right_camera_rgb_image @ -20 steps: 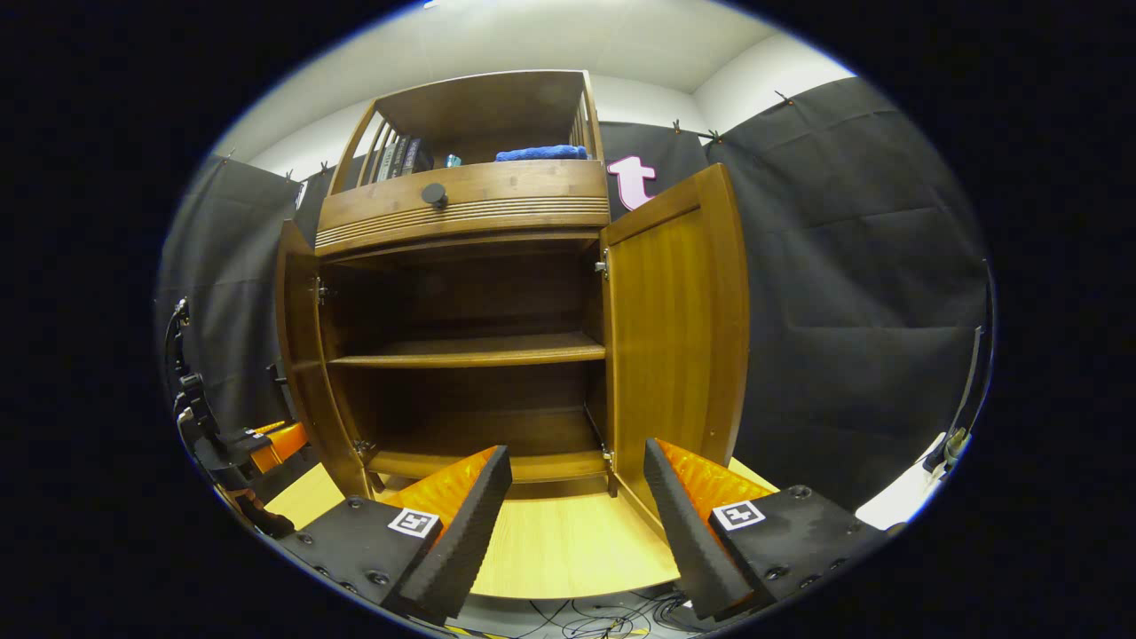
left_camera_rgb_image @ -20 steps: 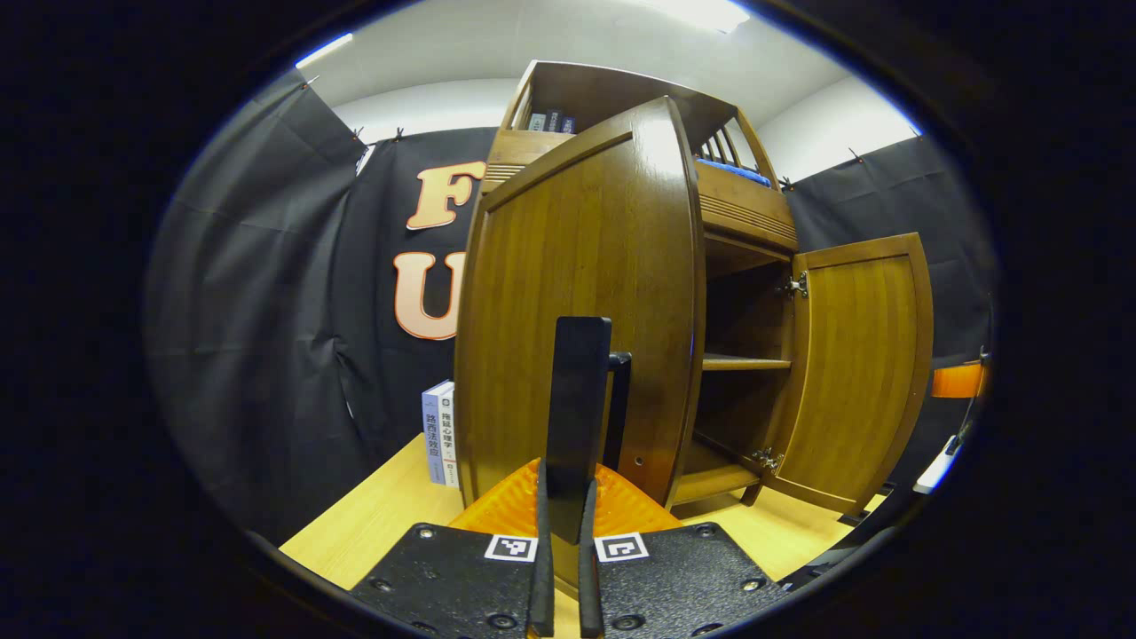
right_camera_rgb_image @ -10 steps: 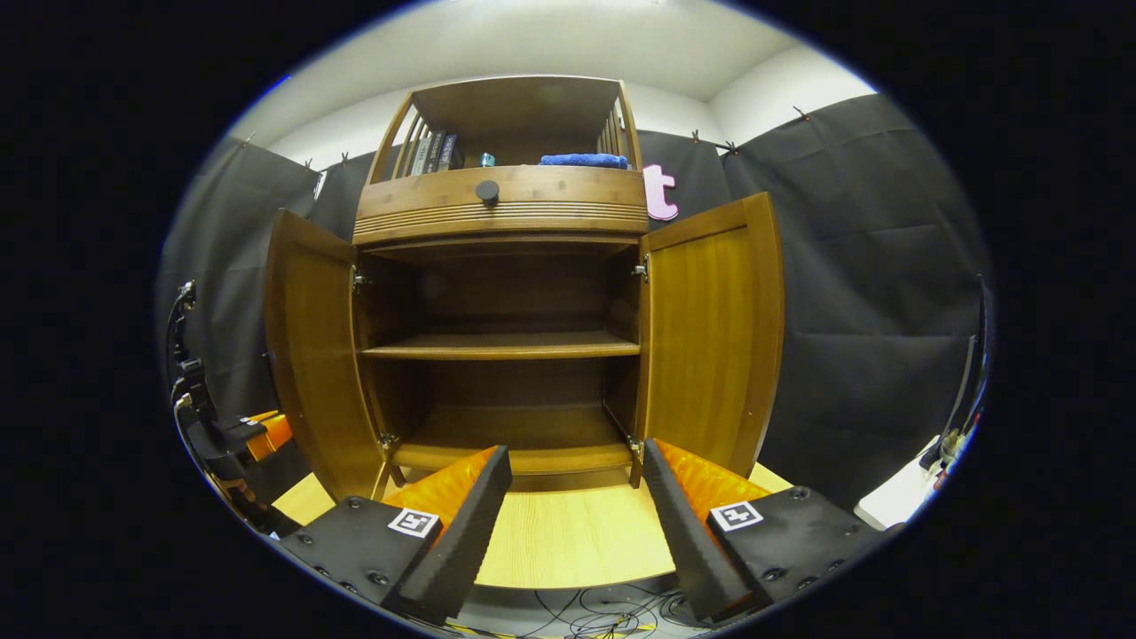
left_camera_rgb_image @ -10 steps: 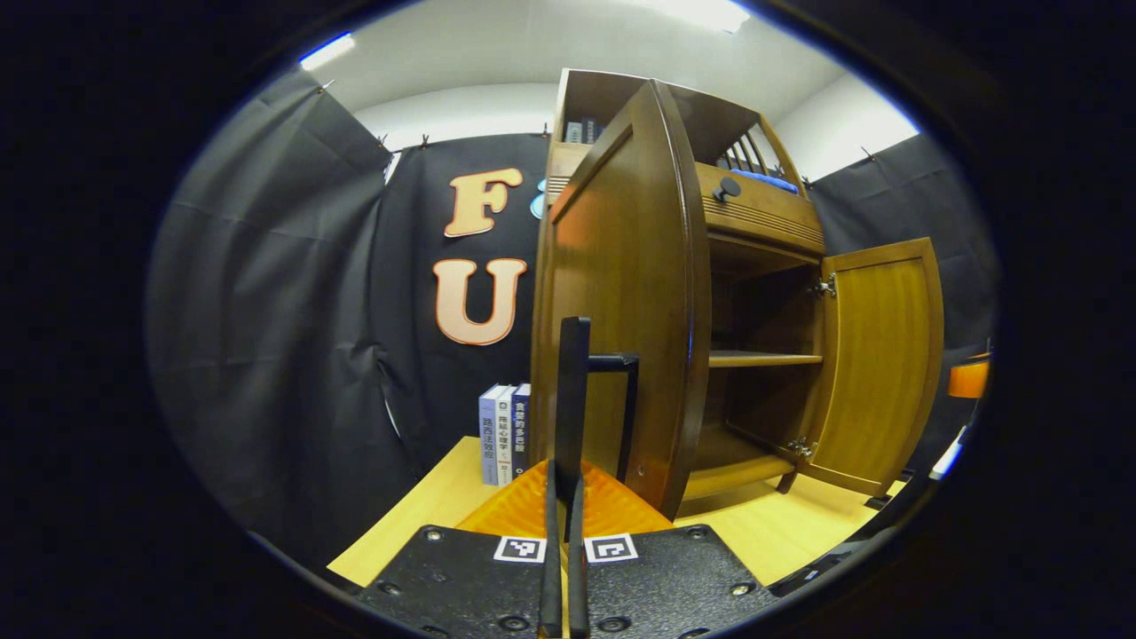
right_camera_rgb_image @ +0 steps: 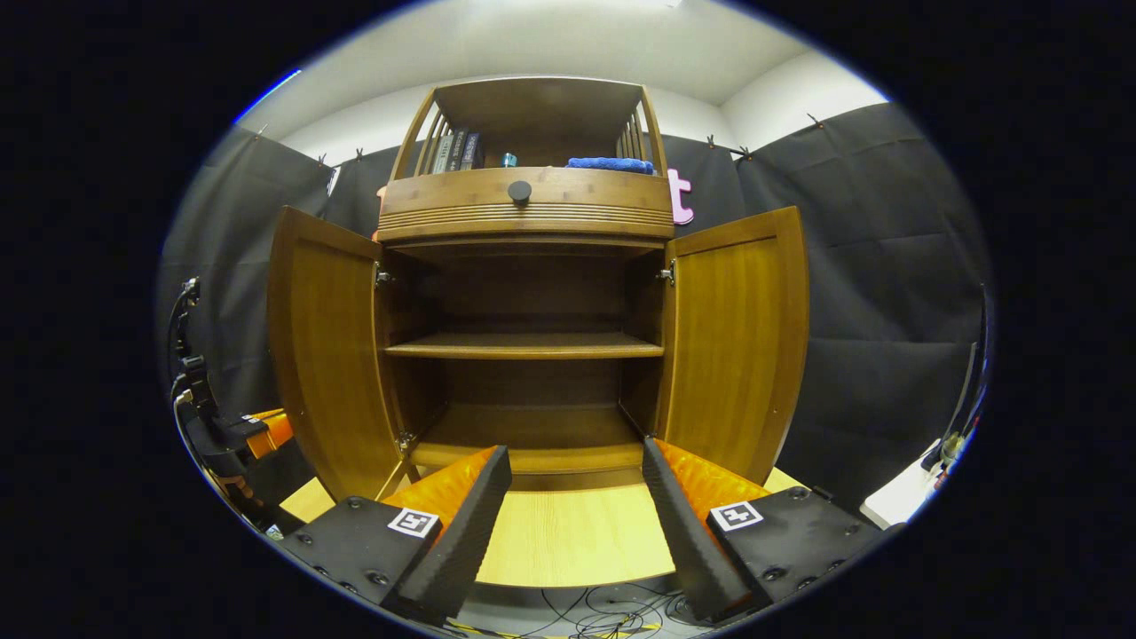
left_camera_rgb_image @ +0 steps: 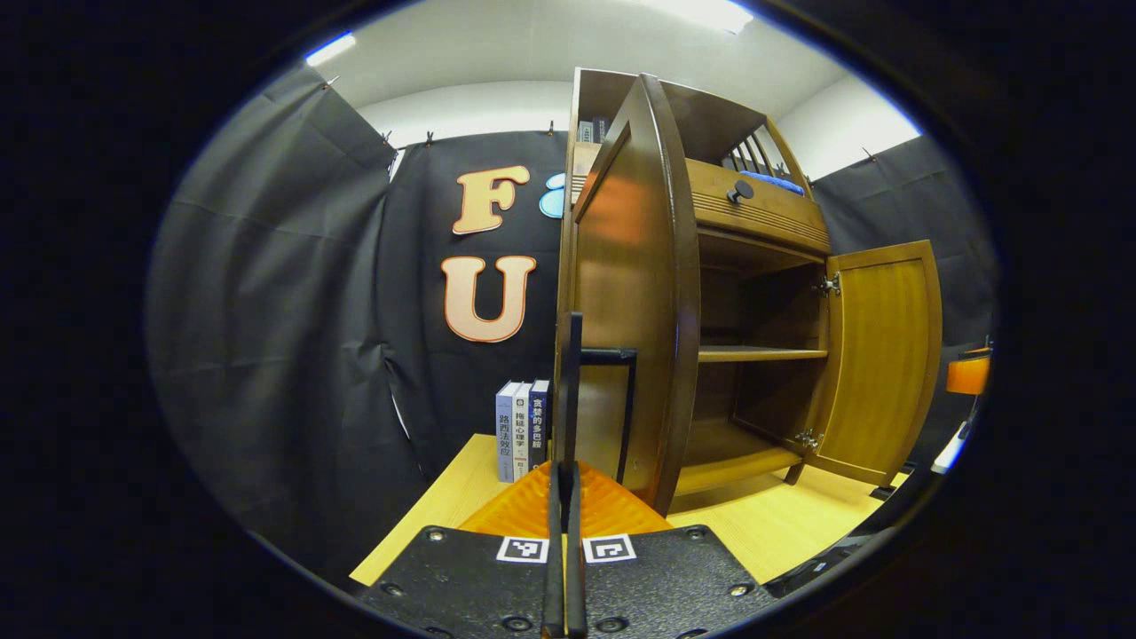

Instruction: Open the right door of the double-door shoe cabinet with the right hand, and open the left door with the left hand.

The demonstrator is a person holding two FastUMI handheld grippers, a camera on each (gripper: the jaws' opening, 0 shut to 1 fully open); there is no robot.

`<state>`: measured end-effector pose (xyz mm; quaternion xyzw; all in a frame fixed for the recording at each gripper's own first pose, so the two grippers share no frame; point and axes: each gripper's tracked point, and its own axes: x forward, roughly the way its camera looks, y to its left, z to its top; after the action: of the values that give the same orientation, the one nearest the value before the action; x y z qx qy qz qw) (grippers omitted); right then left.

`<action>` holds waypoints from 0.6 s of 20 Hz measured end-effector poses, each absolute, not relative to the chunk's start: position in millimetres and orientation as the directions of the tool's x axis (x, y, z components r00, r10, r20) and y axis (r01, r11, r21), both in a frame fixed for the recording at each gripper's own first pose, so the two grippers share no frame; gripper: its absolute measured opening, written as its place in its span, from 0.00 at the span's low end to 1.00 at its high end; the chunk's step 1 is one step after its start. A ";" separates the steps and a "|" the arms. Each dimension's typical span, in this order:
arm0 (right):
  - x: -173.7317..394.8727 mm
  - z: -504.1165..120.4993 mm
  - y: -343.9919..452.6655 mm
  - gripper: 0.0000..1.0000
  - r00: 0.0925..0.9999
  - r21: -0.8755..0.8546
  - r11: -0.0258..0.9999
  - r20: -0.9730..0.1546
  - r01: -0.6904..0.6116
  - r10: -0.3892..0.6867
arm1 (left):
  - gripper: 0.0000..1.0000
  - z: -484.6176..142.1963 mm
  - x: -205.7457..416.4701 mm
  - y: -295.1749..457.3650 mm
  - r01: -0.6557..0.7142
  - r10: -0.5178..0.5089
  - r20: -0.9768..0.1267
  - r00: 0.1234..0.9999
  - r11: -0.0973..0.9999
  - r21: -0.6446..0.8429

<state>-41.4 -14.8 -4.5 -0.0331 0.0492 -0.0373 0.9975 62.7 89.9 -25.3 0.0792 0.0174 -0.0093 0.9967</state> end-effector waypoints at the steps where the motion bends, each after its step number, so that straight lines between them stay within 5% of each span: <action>1: -41.8 -6.1 -13.3 0.90 0.992 -0.070 0.995 -0.098 0.071 -0.077 | 0.01 -24.3 62.7 92.9 0.021 -0.015 -0.039 0.999 0.988 0.153; 12: -34.2 -10.7 15.4 0.90 0.993 -0.080 0.997 -0.111 0.022 -0.031 | 0.01 -17.9 57.0 127.5 -0.004 0.012 -0.055 0.998 0.990 0.144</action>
<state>-34.2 15.4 -10.7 -0.0395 0.0563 -0.0133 0.9975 57.0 127.5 -17.9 0.0719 0.0280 0.0039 0.9970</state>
